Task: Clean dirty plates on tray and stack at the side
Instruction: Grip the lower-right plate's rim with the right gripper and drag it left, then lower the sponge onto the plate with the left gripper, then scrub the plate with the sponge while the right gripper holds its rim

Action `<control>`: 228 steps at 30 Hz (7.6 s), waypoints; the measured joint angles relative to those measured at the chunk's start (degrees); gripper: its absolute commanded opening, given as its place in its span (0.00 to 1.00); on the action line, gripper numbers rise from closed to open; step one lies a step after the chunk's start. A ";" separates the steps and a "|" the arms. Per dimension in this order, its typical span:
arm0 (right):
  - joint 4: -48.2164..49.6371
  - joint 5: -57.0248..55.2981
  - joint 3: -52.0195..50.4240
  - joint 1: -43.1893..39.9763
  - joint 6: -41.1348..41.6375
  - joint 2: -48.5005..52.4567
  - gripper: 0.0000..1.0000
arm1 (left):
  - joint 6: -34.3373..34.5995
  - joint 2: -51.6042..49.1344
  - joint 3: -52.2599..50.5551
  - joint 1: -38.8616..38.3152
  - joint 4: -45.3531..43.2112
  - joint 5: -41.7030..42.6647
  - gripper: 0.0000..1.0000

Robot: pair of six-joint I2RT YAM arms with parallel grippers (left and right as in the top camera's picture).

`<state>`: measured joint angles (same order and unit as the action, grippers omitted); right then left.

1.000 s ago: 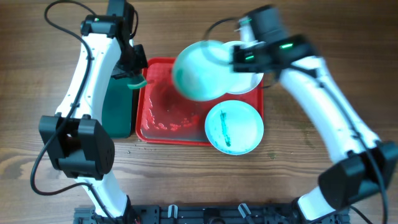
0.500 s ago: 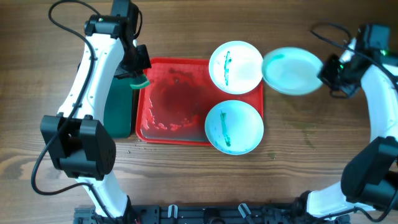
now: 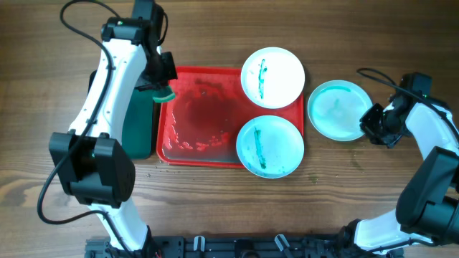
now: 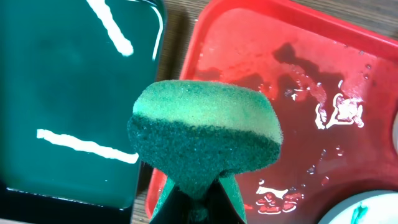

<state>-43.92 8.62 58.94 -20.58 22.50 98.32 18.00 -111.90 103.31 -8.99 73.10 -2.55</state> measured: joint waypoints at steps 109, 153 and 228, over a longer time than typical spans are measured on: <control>10.14 9.35 19.23 50.69 18.14 20.00 0.04 | -11.04 -5.53 -22.08 -6.60 -30.01 8.41 0.04; 11.61 10.71 19.43 48.89 15.80 20.50 0.04 | -22.27 -6.43 -23.34 -13.77 -31.32 22.53 0.04; 12.61 13.66 19.56 50.75 14.08 20.63 0.04 | -0.33 -6.38 -21.88 -7.50 -32.68 -2.47 0.04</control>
<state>-31.31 22.28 78.50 30.17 36.58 118.96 17.67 -118.28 81.43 -16.49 40.42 -5.02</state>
